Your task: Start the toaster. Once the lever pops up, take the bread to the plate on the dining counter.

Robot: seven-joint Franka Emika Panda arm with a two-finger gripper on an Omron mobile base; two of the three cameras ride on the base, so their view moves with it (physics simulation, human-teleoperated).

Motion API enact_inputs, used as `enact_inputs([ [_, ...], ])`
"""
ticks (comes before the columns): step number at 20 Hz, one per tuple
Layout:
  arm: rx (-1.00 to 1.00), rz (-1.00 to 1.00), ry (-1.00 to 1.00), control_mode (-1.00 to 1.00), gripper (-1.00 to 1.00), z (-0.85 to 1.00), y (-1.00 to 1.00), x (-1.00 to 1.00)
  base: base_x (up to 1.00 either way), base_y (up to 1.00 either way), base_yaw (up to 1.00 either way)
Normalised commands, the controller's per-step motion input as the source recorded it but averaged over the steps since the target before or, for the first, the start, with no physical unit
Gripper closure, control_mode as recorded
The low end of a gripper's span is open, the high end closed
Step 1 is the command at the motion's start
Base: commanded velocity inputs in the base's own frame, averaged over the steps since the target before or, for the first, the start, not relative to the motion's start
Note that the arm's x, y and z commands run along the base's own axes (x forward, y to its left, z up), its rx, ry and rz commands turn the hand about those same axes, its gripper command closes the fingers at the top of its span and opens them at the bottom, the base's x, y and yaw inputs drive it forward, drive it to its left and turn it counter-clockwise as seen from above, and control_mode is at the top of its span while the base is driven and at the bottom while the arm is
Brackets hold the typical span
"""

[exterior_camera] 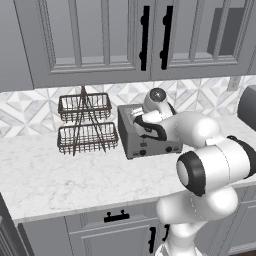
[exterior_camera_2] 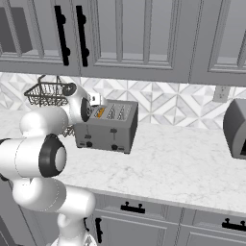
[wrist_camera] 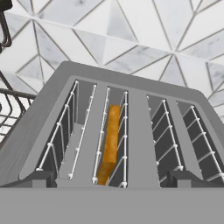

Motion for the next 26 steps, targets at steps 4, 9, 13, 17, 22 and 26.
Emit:
enact_inputs([
  [4,0.00,0.00,0.00,-1.00,-1.00,0.00,0.00,0.00,0.00,0.00,0.00],
  [9,0.00,0.00,0.00,-1.00,-1.00,0.00,0.00,0.00,0.00,0.00,0.00],
  [13,0.00,0.00,0.00,-1.00,-1.00,0.00,0.00,0.00,0.00,0.00,0.00],
  [17,0.00,0.00,0.00,-1.00,-1.00,0.00,0.00,0.00,0.00,0.00,0.00],
  [22,0.00,0.00,0.00,-1.00,-1.00,0.00,0.00,0.00,0.00,0.00,0.00],
  [26,0.00,0.00,0.00,-1.00,-1.00,0.00,0.00,0.00,0.00,0.00,0.00],
])
